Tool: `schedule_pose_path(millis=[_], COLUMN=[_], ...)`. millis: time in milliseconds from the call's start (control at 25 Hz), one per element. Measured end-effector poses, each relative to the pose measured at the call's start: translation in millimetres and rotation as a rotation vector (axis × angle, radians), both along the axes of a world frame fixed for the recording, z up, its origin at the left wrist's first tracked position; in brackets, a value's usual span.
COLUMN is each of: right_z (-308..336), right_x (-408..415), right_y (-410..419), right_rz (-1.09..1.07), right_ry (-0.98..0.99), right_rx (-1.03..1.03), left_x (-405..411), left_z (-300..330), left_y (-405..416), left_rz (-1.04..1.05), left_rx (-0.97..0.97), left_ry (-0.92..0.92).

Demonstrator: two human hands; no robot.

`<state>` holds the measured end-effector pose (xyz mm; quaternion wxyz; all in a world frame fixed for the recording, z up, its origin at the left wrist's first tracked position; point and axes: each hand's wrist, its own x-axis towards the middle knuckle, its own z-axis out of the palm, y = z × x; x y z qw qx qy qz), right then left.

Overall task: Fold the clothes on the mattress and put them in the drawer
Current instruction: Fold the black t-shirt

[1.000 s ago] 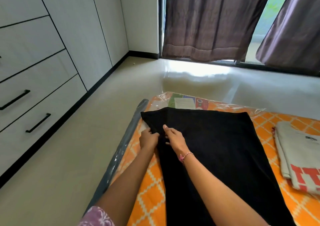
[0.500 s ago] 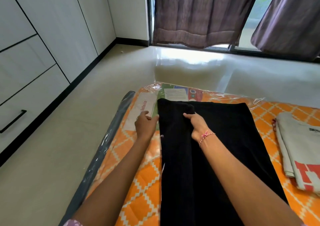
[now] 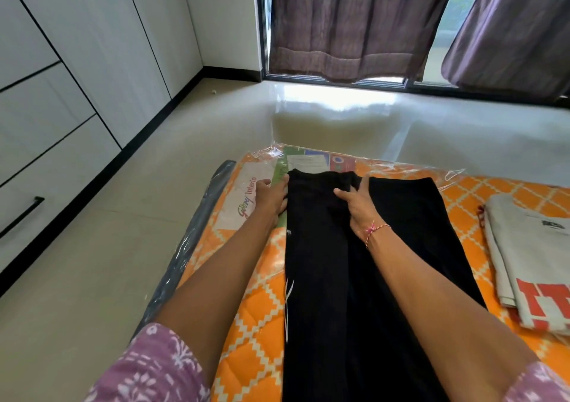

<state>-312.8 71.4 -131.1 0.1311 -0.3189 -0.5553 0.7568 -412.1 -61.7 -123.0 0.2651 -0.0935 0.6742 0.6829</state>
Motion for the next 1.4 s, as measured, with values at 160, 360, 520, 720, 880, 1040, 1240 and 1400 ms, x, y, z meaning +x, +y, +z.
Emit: schedule_pose_path(millis=[160, 360, 520, 720, 880, 1040, 1240, 1400], right_z=[3.1, 2.3, -5.1, -7.7, 14.2, 26.1, 36.6, 35.8], right_x=[22.7, 121.6, 229.5, 299.7, 325.6, 345.3, 366.9, 391.2], right_y=[-23.2, -80.2, -134.3, -165.9, -171.2, -177.1, -155.4, -149.2], right_rz=[-0.243, -0.294, 0.062, 0.482, 0.22, 0.081, 0.448, 0.081], right_ry=[-0.193, -0.408, -0.757, -0.724, -0.561, -0.704, -0.768, -0.432], right_rx=[0.255, 0.502, 0.895, 1.176, 1.225, 1.228, 0.572, 0.293], left_x=[28.6, 131.2, 207.1, 258.7, 284.7, 320.2, 356.3, 390.0], left_z=[-1.6, -5.3, -9.6, -0.2, 6.0, 1.7, 5.5, -0.8], left_y=[-23.3, -68.2, -120.2, -141.9, -156.5, -181.4, -199.5, -224.1], left_rz=[-0.098, -0.261, -0.483, -0.384, -0.391, -0.341, -0.526, -0.502], left_rx=[-0.423, -0.665, -0.876, -0.846, -0.767, -0.836, -0.821, -0.839], left_ry=[0.29, 0.324, 0.262, 0.272, 0.189, 0.225, 0.145, 0.181])
